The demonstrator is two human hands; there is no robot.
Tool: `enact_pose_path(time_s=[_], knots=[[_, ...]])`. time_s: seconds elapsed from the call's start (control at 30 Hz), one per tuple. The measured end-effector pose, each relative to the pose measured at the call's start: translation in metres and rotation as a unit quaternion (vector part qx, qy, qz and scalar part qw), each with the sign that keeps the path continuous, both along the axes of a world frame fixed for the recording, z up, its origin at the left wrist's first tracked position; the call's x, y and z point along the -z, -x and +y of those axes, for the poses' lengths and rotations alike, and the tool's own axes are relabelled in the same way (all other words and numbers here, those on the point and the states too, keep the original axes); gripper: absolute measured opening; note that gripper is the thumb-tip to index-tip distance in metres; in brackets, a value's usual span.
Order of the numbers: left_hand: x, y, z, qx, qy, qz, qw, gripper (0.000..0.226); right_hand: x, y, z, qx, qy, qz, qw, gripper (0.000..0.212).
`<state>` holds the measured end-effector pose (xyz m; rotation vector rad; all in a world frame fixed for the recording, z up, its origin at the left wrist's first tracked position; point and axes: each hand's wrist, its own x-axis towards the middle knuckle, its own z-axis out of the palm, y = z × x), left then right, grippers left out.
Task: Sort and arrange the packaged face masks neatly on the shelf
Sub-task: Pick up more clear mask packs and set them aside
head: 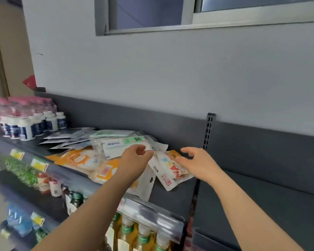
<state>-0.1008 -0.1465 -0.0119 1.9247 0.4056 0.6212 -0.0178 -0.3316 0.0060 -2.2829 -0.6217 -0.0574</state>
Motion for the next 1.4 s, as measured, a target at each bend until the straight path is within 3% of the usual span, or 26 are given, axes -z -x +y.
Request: enact_pose_path(time_s=[0.23,0.33,0.43,0.6,0.7,0.77,0.87,1.03,1.4], knots=[[0.009,0.008,0.155,-0.063,-0.029,0.053,0.996,0.067,0.007,-0.007,0.128,-0.002,-0.04,0.029,0.999,0.049],[0.01,0.0,0.196,-0.049,0.011,0.072,0.996,0.081,0.016,-0.013,0.171,0.012,-0.034,0.035,0.999,0.042],[0.008,-0.016,0.209,-0.023,0.115,0.082,0.99,0.088,0.025,-0.016,0.196,0.011,0.007,0.042,0.999,0.039],[0.002,-0.041,0.22,0.033,0.184,0.078,0.979,0.05,0.024,-0.026,0.213,0.025,0.023,0.043,0.999,0.039],[-0.016,-0.048,0.236,0.062,0.202,0.045,0.976,0.018,0.011,-0.039,0.211,0.038,-0.032,0.021,0.999,0.042],[-0.029,-0.049,0.247,0.092,0.216,0.048,0.971,0.011,0.002,-0.048,0.21,0.051,-0.057,0.022,0.997,0.041],[-0.036,-0.048,0.259,0.076,0.183,0.08,0.977,0.014,-0.001,-0.061,0.212,0.047,-0.032,0.037,0.998,0.046],[-0.024,-0.053,0.276,0.023,-0.028,0.148,0.988,0.032,0.007,-0.074,0.22,0.025,0.004,0.076,0.997,0.05],[0.009,-0.046,0.276,0.187,0.095,0.039,0.977,0.048,0.016,-0.082,0.214,0.065,-0.113,0.051,0.99,0.058]])
